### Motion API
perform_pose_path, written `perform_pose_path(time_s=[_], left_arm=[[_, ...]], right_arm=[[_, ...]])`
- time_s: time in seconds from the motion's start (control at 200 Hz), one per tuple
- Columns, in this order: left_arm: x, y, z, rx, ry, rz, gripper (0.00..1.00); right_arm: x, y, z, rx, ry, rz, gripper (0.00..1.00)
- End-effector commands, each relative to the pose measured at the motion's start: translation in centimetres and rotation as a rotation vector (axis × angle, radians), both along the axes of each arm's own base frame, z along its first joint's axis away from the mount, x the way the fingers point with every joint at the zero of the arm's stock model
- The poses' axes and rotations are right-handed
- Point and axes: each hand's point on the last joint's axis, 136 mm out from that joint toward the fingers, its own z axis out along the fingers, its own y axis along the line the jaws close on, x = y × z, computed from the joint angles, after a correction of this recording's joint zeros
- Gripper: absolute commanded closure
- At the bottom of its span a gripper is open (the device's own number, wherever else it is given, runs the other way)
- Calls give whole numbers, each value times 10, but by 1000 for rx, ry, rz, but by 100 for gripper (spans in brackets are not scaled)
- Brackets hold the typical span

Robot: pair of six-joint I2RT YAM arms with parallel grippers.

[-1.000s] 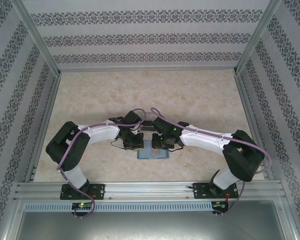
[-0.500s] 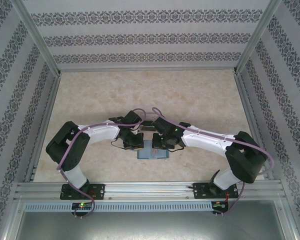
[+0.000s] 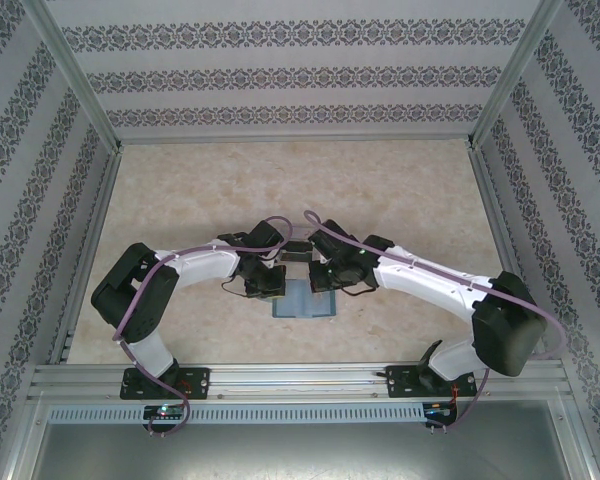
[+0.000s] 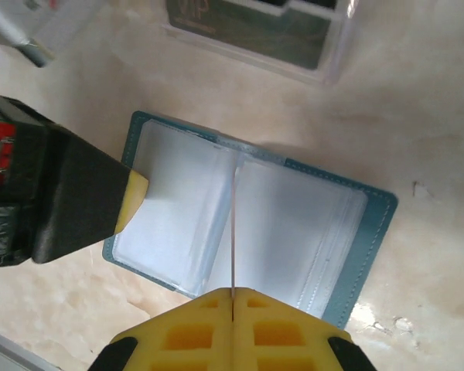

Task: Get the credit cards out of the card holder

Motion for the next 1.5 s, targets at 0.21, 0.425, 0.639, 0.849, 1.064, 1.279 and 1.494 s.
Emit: perform_pose_path(time_s=[0.21,0.425,0.639,0.849,1.064,1.279,1.494], left_arm=[[-8,20,0,101,-16,-25,97],[-7,21,2,100,-23,-22,93],[-2,27,16,107,-52,1,86],[-1,43,30,114,-90,46,86],[-7,64,35,125,-93,88,86],[-14,80,35,130,-84,121,86],[-14,86,37,127,-80,135,85]], right_arm=[[33,-12,32,-104,-209,415,96],[48,-10,40,-216,-327,720,98],[84,-10,48,-252,-339,802,98],[107,0,47,-271,-322,896,98],[122,14,43,-262,-289,985,97],[133,29,33,-261,-255,1054,97],[141,32,19,-281,-213,1100,96]])
